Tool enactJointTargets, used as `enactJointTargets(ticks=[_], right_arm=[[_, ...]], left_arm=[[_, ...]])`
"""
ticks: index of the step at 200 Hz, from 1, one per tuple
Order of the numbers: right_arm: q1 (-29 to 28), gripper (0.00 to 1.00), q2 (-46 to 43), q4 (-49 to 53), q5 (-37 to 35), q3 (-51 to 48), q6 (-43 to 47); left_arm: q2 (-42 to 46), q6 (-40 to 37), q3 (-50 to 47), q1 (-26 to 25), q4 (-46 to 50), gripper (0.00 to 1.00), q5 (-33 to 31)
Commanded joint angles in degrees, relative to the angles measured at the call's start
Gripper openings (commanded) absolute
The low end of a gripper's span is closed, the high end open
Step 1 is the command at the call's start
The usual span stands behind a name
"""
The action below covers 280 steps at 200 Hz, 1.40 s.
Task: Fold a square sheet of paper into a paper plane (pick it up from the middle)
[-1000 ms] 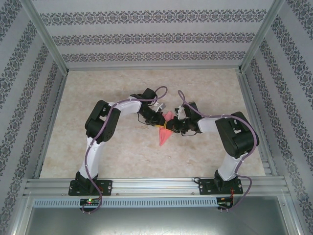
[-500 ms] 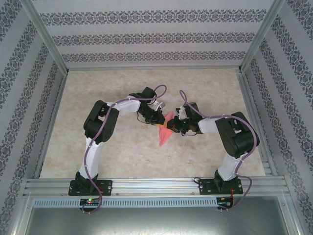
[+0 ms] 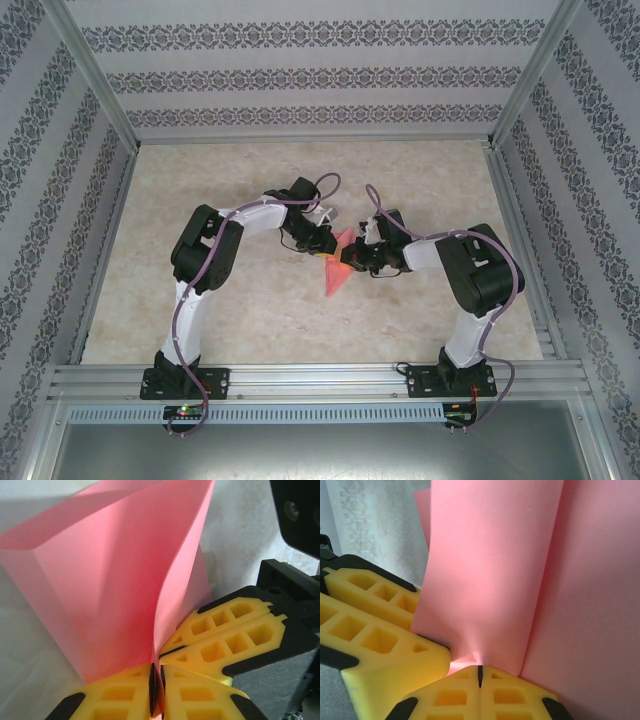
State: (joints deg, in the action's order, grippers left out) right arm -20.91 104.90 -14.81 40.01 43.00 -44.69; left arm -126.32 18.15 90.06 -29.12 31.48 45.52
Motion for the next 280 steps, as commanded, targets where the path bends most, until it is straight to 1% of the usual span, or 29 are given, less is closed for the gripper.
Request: enactJointTargets(ticks=[1,21,47,75,93,99,125,141,155,168,199,213,239,260,280], right_arm=[[-0.7,0.05,1.9,0.9,-0.5,1.0,1.1],[-0.9,0.05,2.5,1.3,-0.6,1.2,1.3],[-1.4,0.05,3.0,2.3,-0.9,1.8,2.0],[-1.7,0.05,2.9,2.8,-1.0,1.8,2.3],[-1.8,0.05,3.0,2.9,-0.9,1.8,2.3],[-1.9,0.05,3.0,2.9,-0.9,1.8,2.3],[-1.9,0.05,3.1,2.8,-0.6,1.9,2.2],[-2.0,0.05,3.0,2.9,-0.6,1.9,2.2],[-2.0,0.05,2.7,3.0,-0.9,1.7,2.2],[-2.0,0.05,2.6,3.1,-0.8,1.7,2.2],[-2.0,0.05,2.6,3.2,-0.9,1.6,2.3],[-2.0,0.05,2.5,3.3,-0.9,1.5,2.3],[-2.0,0.05,2.7,3.3,-1.0,1.3,2.4],[-2.0,0.05,2.7,3.1,-1.0,1.2,2.4],[-2.0,0.05,2.9,3.2,-0.9,1.2,2.4]], left_arm=[[1.7,-1.5,1.7,0.6,3.5,0.19,-2.5],[4.5,-2.2,0.7,0.6,5.3,0.24,-6.4],[7.8,-2.2,-1.9,-0.3,6.1,0.29,-9.6],[11.4,-0.9,-6.4,-2.3,4.7,0.29,-12.2],[13.5,0.3,-9.4,-3.5,4.3,0.29,-16.7],[14.2,0.8,-10.3,-3.7,3.9,0.29,-17.2],[15.4,3.0,-14.0,-5.7,0.6,0.30,-16.1],[15.2,4.7,-15.7,-6.7,-2.1,0.30,-14.1],[15.2,5.2,-16.8,-7.6,-2.8,0.30,-15.2],[15.0,5.4,-17.6,-7.6,-3.4,0.30,-15.5],[15.2,6.7,-19.3,-7.9,-6.1,0.30,-13.5],[16.3,7.5,-20.2,-8.0,-7.0,0.30,-13.3],[20.6,9.1,-22.0,-8.0,-7.9,0.31,-16.5],[23.2,11.2,-23.7,-8.0,-10.5,0.32,-16.0],[23.8,12.6,-24.8,-8.2,-12.7,0.35,-14.5]])
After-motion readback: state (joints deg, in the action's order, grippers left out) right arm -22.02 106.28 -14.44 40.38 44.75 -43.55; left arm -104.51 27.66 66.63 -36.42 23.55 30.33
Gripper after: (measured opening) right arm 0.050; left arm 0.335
